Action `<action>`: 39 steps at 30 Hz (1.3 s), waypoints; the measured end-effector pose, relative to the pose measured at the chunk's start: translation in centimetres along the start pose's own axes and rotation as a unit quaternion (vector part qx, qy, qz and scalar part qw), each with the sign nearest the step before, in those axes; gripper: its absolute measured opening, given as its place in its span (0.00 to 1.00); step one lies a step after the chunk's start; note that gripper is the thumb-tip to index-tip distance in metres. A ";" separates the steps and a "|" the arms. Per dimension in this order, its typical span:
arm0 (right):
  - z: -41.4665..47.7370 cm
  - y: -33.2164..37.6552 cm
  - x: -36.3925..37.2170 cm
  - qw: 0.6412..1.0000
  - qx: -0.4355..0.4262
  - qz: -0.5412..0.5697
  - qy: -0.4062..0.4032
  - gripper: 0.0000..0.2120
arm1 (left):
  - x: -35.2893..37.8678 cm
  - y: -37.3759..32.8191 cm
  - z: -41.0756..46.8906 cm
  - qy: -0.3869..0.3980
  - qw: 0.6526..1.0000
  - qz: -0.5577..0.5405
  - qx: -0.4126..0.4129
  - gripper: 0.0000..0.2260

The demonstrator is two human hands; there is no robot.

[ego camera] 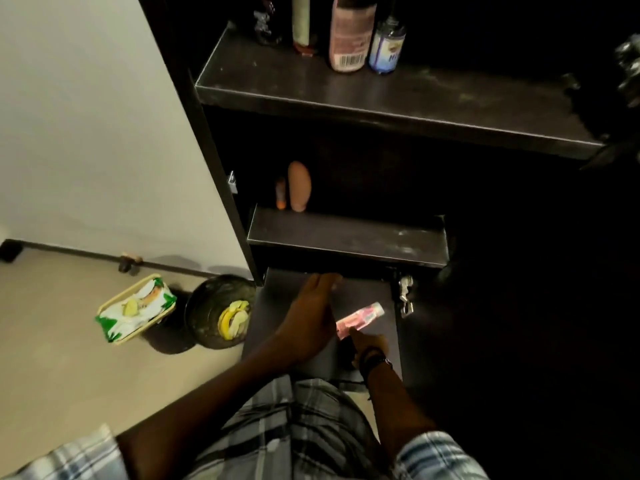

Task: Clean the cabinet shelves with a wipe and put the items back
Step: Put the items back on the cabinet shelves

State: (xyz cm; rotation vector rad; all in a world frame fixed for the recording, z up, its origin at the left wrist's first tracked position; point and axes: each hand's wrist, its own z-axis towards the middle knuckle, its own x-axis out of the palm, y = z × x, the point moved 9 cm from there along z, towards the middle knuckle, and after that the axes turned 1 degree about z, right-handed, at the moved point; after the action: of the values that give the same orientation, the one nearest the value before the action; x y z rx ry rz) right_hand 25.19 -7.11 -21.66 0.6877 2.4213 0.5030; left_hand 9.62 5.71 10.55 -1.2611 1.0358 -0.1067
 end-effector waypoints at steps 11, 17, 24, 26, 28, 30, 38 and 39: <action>-4.2 5.5 3.0 0.982 0.007 0.147 0.122 0.06 | -0.4 5.9 -4.9 -0.034 0.998 0.018 -0.052 0.22; -12.7 6.3 2.8 0.949 -0.002 0.284 0.137 0.14 | -1.7 6.7 -6.2 -0.083 0.994 -0.028 -0.068 0.19; -22.7 11.5 -2.6 0.903 -0.229 0.336 0.139 0.04 | -3.5 6.4 -5.6 -0.186 0.981 -0.042 -0.040 0.12; -24.3 14.0 -4.2 0.886 -0.281 0.350 0.119 0.02 | -3.6 6.4 -5.4 -0.193 0.979 -0.061 -0.035 0.12; -25.1 16.4 -5.1 0.872 -0.309 0.364 0.107 0.05 | -3.3 6.7 -5.3 -0.189 0.979 -0.065 -0.036 0.13; -25.0 18.8 -5.7 0.864 -0.317 0.382 0.082 0.07 | -2.9 6.8 -5.4 -0.184 0.980 -0.065 -0.029 0.14; -20.9 24.9 -3.5 0.874 -0.194 0.443 0.054 0.06 | -3.7 6.4 -6.0 -0.184 0.980 -0.067 -0.019 0.15; -20.7 25.2 -3.3 0.879 -0.185 0.438 0.050 0.06 | -4.0 6.4 -6.2 -0.185 0.980 -0.068 -0.017 0.14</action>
State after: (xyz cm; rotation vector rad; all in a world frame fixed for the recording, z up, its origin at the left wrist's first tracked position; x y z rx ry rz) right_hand 23.94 7.07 7.83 1.5909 1.8805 1.3340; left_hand 0.23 5.87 8.06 -1.3220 0.6340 0.0412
